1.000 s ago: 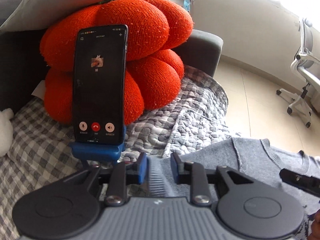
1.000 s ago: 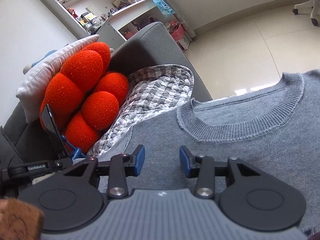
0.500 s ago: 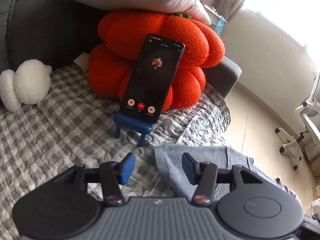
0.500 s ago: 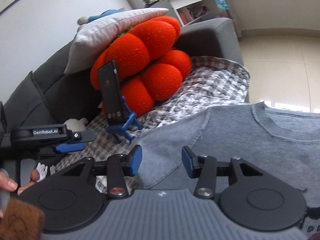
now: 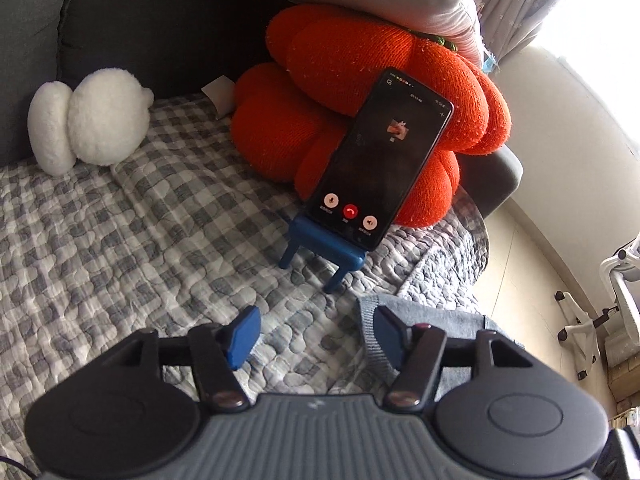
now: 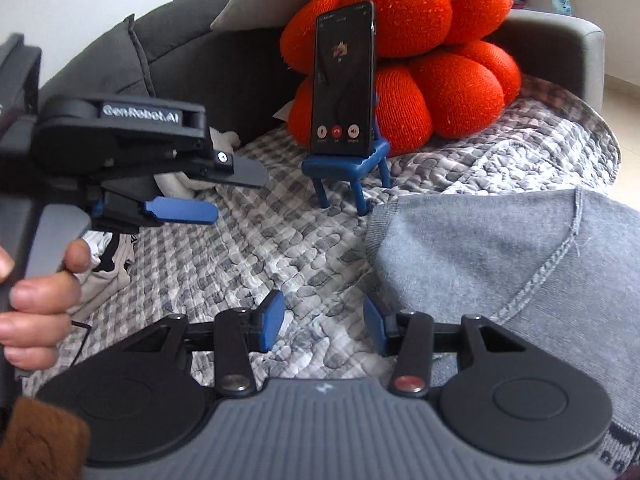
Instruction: Fold clothes
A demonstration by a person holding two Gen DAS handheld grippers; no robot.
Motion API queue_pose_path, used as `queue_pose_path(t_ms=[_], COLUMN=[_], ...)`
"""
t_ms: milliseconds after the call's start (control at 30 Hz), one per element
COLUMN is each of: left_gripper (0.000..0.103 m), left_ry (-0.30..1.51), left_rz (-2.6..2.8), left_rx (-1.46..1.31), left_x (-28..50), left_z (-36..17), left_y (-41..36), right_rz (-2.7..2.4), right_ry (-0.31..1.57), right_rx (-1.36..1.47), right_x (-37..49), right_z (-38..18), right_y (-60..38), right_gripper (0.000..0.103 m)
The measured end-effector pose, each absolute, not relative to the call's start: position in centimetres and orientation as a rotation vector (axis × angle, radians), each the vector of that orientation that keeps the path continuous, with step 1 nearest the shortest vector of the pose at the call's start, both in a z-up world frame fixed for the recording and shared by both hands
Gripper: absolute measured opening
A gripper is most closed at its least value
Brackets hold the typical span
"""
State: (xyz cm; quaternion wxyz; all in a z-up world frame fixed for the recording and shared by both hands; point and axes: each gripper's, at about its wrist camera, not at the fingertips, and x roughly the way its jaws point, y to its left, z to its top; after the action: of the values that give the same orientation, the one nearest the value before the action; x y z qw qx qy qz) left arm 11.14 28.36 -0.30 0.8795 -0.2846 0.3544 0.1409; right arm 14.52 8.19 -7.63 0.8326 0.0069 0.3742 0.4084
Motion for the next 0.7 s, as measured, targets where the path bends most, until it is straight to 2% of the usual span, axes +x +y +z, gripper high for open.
queue_pose_path(t_ms=[700], left_gripper=[0.064], left_ry=[0.755], left_rz=[0.233], left_rx=[-0.684], left_x=[11.2], left_z=[-1.2], left_y=[29.1], right_rz=[0.717], right_ry=[0.768], right_rx=[-0.157], right_x=[16.0], right_z=[-8.8], right_y=[8.6], right_gripper=[0.048])
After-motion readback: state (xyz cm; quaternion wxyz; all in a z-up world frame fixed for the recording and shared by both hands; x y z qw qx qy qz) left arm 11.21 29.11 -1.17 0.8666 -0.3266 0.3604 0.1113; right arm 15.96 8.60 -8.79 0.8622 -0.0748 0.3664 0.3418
